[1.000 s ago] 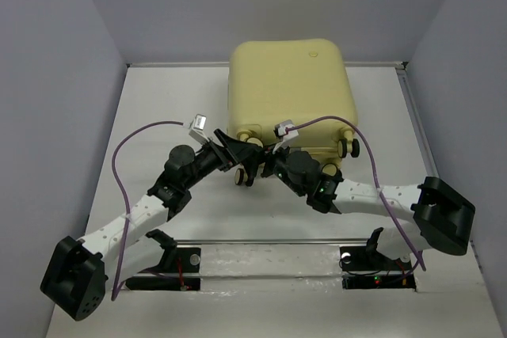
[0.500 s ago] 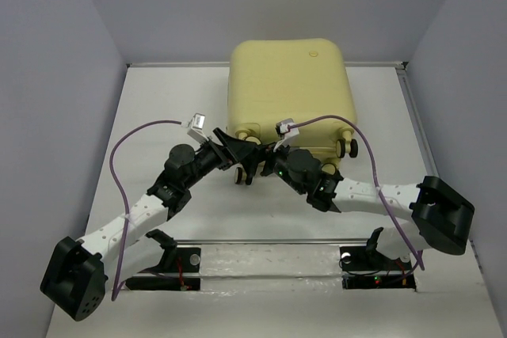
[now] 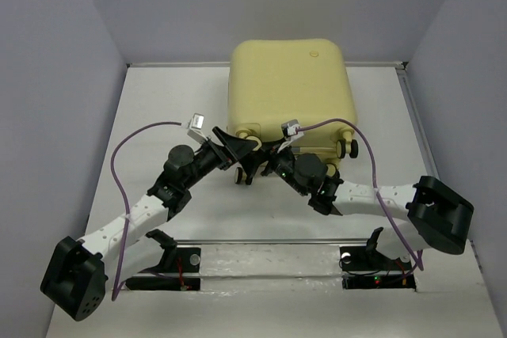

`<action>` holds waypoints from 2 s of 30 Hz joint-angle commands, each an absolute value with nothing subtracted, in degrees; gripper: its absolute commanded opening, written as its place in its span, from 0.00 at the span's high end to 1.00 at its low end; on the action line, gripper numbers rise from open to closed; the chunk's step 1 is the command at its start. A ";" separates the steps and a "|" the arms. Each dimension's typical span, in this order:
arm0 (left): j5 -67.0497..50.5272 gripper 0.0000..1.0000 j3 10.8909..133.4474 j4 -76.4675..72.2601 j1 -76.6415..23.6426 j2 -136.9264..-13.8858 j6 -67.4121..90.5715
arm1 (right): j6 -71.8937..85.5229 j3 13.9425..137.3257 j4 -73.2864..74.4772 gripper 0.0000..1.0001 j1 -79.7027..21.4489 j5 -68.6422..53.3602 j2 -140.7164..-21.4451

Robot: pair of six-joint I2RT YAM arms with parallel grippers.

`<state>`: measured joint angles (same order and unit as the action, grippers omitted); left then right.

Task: Pack the luggage

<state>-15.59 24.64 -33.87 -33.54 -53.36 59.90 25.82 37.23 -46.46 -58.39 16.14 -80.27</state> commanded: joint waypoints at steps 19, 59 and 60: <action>-16.72 0.02 25.66 -28.86 -33.84 -46.59 53.45 | 22.94 39.21 -69.62 0.93 -57.39 29.09 -80.96; 11.07 0.60 28.13 -42.53 -42.45 -71.28 28.30 | 24.43 40.17 -55.63 0.93 -57.39 14.95 -74.79; 11.42 0.68 28.04 -42.89 -42.45 -71.54 28.39 | 24.78 40.17 -55.72 0.93 -57.39 14.25 -74.88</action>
